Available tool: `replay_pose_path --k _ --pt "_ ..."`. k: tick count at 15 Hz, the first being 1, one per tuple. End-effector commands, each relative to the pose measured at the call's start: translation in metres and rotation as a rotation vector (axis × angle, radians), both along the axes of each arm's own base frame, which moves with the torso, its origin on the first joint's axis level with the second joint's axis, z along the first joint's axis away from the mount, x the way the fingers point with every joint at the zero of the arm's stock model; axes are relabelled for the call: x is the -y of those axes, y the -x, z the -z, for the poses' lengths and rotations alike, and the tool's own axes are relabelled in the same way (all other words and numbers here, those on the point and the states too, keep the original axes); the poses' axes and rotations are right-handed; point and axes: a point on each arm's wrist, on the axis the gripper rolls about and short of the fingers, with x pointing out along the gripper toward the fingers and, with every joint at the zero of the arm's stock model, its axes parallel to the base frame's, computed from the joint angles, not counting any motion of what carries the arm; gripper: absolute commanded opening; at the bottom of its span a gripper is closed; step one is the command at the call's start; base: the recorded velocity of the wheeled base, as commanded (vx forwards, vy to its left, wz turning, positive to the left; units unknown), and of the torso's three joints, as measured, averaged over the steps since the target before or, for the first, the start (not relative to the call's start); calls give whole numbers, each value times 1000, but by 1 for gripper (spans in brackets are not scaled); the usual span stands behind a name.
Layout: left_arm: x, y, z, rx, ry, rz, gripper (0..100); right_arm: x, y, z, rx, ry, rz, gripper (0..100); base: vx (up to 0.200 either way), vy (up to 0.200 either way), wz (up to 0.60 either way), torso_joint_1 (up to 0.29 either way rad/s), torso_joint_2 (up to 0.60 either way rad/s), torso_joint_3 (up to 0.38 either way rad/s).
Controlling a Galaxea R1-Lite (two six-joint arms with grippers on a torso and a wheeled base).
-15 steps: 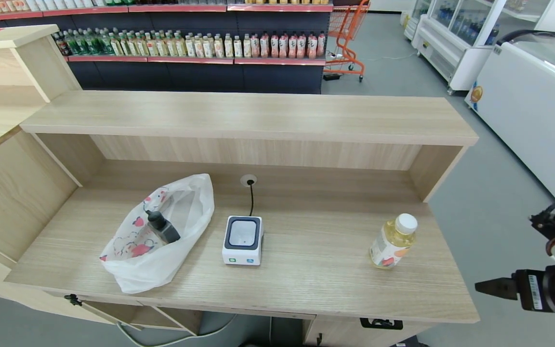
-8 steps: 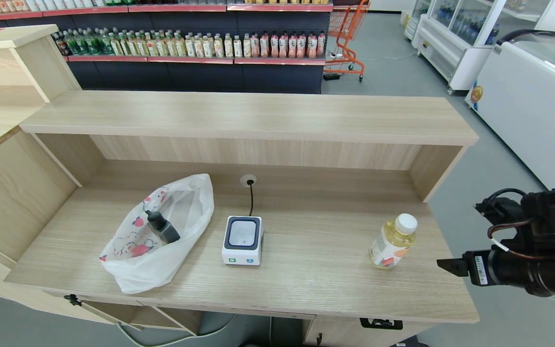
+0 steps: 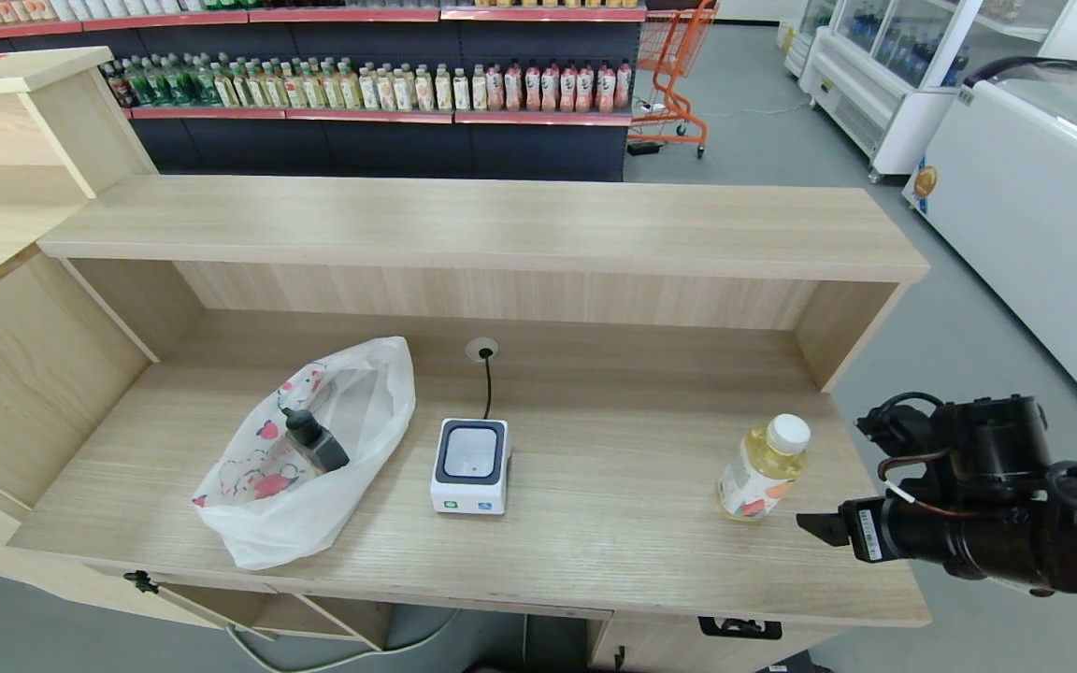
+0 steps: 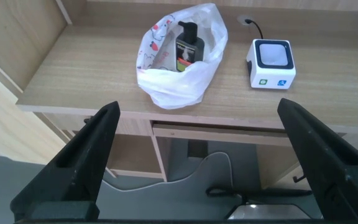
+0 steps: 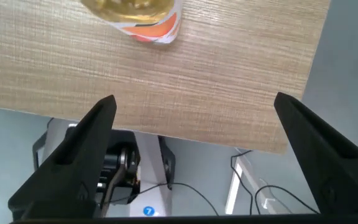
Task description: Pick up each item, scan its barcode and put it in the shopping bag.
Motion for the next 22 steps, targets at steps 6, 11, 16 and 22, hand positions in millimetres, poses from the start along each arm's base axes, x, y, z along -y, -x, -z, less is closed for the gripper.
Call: replay_pose_path --k 6,11,16,22 --pt "0 0 0 -1 0 0 100 -15 -23 27 58 39 -93 100 0 0 0 0 0 0" --pt "0 0 0 -1 -1 0 100 -23 -40 46 151 31 -157 100 0 0 0 0 0 0" --pt "0 0 0 -1 0 0 100 -40 -49 58 212 4 -223 100 0 0 0 0 0 0" --pt "0 0 0 -1 0 -2 100 -51 -67 67 296 17 -249 100 0 0 0 0 0 0"
